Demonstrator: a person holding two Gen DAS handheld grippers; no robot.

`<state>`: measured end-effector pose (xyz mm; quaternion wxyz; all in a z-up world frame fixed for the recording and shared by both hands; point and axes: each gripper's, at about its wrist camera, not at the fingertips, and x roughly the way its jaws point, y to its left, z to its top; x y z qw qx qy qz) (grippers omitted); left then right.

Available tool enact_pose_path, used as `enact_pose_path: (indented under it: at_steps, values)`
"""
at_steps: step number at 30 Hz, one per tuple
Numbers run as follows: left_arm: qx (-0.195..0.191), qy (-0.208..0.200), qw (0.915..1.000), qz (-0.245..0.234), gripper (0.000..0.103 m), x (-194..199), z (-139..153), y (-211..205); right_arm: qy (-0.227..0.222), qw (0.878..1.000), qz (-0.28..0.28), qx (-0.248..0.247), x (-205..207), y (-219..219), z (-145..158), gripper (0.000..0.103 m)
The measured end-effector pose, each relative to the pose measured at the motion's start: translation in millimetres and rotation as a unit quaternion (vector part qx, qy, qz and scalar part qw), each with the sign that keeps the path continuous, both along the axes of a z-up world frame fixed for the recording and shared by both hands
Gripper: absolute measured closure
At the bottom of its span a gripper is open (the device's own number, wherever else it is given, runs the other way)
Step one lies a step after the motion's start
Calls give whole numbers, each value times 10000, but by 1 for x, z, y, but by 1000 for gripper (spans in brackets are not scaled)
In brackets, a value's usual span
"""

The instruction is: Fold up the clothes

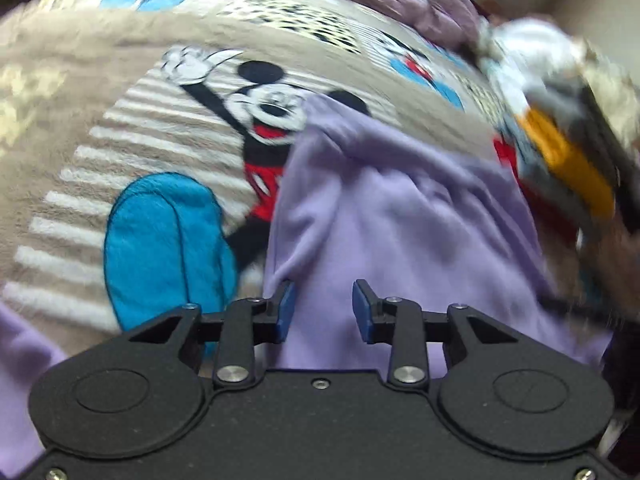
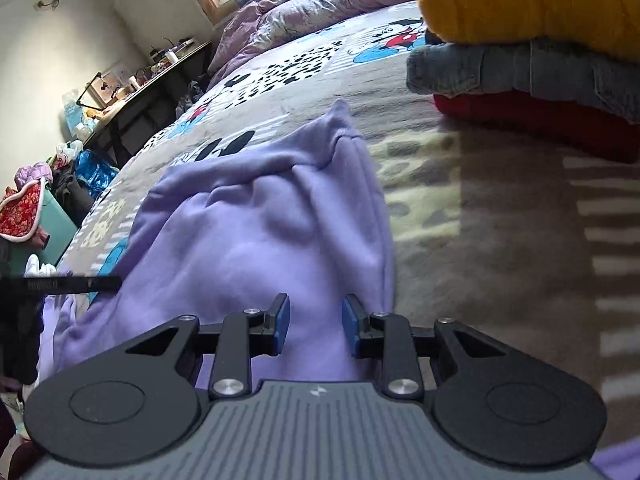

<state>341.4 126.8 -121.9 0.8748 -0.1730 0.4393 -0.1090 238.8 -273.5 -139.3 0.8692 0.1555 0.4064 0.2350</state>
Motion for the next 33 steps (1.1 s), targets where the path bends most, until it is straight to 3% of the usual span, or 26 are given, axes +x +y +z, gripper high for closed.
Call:
enact_pose_path:
  at_steps: [12,22,24,27,30,33]
  values:
    - [-105,192,9996,158,77,79,2,-1,107,9996,-222,102,69,15,5,73]
    - [-175,252,9995,-23,76,127,-2,-8,221,9967,-469,621,130,3,-6,73]
    - [-343,254,9991,-2,76,132,-5,-5,220,9936,-612,924,135,-5,-11,73]
    - [-910,337,9951,204,76,136,-12,10,237,9883,-841,1254,140,-15,-20,73]
    - [-1123,360,9926,276,78,134,-17,18,211,9890,-919,1141,138,-20,-29,79]
    - [-1444,254,9877,543,78,126,-9,33,101,9920,-891,887,133,-18,-27,79]
